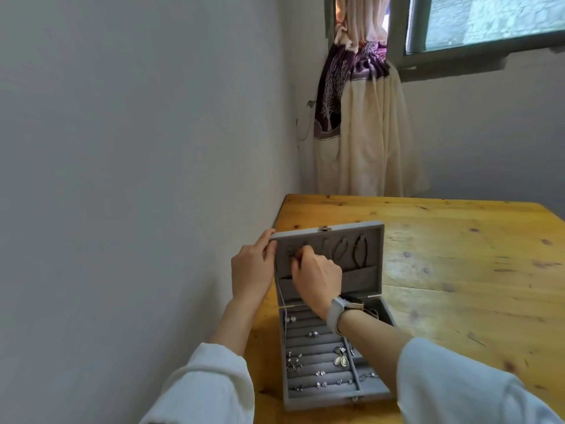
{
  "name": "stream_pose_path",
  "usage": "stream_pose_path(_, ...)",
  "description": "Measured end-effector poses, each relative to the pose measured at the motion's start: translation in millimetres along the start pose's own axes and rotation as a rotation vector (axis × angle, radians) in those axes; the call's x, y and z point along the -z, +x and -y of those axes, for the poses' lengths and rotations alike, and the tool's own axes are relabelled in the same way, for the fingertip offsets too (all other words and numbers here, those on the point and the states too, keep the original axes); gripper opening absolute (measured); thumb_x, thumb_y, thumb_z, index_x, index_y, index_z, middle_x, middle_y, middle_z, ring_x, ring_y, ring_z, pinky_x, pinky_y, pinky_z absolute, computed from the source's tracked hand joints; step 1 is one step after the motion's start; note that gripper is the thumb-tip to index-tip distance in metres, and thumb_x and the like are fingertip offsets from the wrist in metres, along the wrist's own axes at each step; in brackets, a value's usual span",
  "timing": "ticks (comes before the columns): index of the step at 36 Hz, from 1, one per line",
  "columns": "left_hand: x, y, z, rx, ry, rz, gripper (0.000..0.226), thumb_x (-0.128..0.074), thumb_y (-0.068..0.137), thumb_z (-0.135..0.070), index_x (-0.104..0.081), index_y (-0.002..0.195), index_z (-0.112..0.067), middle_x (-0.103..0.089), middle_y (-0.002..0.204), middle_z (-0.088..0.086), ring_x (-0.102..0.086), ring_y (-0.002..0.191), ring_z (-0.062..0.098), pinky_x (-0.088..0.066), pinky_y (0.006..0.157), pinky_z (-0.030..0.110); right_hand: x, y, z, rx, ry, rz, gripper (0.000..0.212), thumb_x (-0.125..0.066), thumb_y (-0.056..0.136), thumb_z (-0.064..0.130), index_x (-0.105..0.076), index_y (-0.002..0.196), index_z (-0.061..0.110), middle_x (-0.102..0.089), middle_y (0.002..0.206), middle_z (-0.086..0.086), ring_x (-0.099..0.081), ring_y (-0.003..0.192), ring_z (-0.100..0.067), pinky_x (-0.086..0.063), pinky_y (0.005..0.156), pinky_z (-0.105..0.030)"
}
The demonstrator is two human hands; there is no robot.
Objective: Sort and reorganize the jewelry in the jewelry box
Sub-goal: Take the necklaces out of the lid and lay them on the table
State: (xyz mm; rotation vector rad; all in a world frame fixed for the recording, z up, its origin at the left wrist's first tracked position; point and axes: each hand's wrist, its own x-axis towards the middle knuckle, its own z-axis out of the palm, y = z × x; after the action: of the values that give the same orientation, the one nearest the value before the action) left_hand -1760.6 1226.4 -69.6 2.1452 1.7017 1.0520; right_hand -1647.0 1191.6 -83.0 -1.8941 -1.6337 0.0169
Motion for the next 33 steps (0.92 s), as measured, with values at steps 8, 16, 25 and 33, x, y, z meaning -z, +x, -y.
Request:
stream_pose_path(8,4.0,-2.1,-5.0,-0.022,0.014,0.004,0.038,-0.038,0.098,-0.032,-0.046,0.134,-0.028,-0.063,0.103,0.014,-0.058,0.093,0.025,-0.051,0.083,0.037,26.2,6.1,2.8,0.092,0.219,-0.128,0.02,-0.045,0.093,0.028,-0.055,0.101,0.013,-0.068,0.078,-0.005,-0.063,0.071,-0.025,-0.04,0.061,-0.03)
stream_pose_path(16,12.5,2.2,-10.8,-0.002,0.055,0.072,0.037,-0.037,0.098,-0.033,-0.046,0.134,-0.029,-0.064,0.113,0.006,-0.055,0.1,0.021,-0.049,0.086,0.036,84.4,39.2,13.7,0.173,0.577,-0.017,0.005,-0.05,0.091,0.015,-0.05,0.086,0.014,-0.05,0.068,0.008,-0.047,0.059,-0.006,-0.039,0.057,-0.018)
stream_pose_path(25,25.0,5.0,-26.7,0.125,0.015,0.208,0.043,-0.036,0.098,-0.034,-0.038,0.14,-0.024,-0.047,0.139,0.005,-0.045,0.124,0.025,-0.039,0.1,0.042,170.2,37.1,32.0,0.118,1.028,0.052,0.009,-0.047,0.092,0.005,-0.051,0.084,0.007,-0.06,0.07,-0.007,-0.057,0.06,-0.011,-0.051,0.058,-0.019)
stream_pose_path(33,44.9,-42.3,-81.4,0.09,-0.507,0.075,0.023,-0.043,0.097,-0.021,-0.058,0.115,-0.022,-0.06,0.119,0.002,-0.055,0.101,0.012,-0.043,0.082,0.019,214.7,-13.8,2.9,0.065,1.195,0.147,0.01,-0.05,0.091,0.004,-0.053,0.082,0.007,-0.061,0.069,-0.01,-0.06,0.061,-0.016,-0.053,0.062,-0.025)
